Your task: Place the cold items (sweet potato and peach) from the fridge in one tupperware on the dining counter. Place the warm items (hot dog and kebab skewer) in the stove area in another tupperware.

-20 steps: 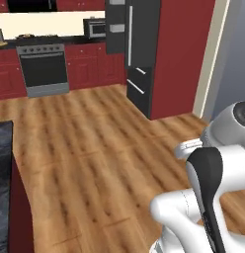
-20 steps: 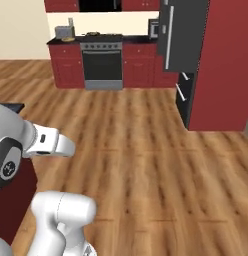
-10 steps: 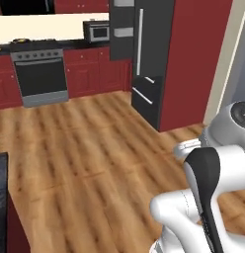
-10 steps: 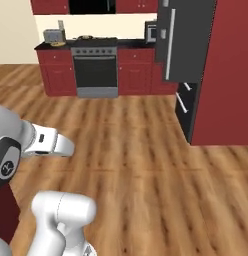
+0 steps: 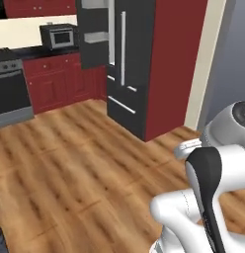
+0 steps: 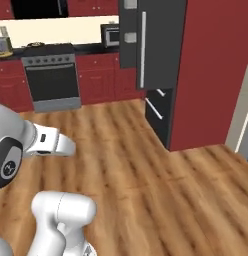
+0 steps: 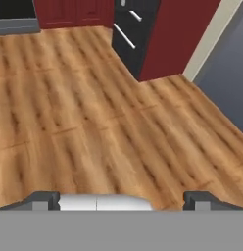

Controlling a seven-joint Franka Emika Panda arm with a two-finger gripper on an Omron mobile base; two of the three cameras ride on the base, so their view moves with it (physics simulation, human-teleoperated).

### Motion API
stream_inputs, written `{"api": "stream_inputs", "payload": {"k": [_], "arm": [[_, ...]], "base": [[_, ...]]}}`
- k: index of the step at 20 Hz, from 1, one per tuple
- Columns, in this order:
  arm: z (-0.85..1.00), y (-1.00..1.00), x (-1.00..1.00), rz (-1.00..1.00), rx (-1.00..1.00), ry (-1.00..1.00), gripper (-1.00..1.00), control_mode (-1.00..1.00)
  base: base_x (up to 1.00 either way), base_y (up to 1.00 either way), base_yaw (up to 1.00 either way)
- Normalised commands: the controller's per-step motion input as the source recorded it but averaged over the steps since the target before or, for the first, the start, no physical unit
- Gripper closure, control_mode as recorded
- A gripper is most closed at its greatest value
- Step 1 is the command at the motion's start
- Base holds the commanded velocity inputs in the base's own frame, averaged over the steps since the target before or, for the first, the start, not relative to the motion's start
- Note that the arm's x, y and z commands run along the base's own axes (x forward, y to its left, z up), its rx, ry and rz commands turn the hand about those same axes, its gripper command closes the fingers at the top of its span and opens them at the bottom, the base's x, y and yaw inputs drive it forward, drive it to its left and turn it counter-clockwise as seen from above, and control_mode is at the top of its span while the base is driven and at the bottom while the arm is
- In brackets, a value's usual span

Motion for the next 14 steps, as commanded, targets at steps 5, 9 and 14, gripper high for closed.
{"api": "stream_inputs", "payload": {"k": [5,9,14], "arm": [[0.00,0.00,0.00,0.00,0.00,0.00,-1.00,1.00],[0.00,0.00,0.00,0.00,0.00,0.00,-1.00,1.00],[0.00,0.00,0.00,0.00,0.00,0.00,-1.00,1.00]], "base": [[0.98,1.00,-0.49],[0.94,1.00,-0.48],[0.90,1.00,-0.47]]}}
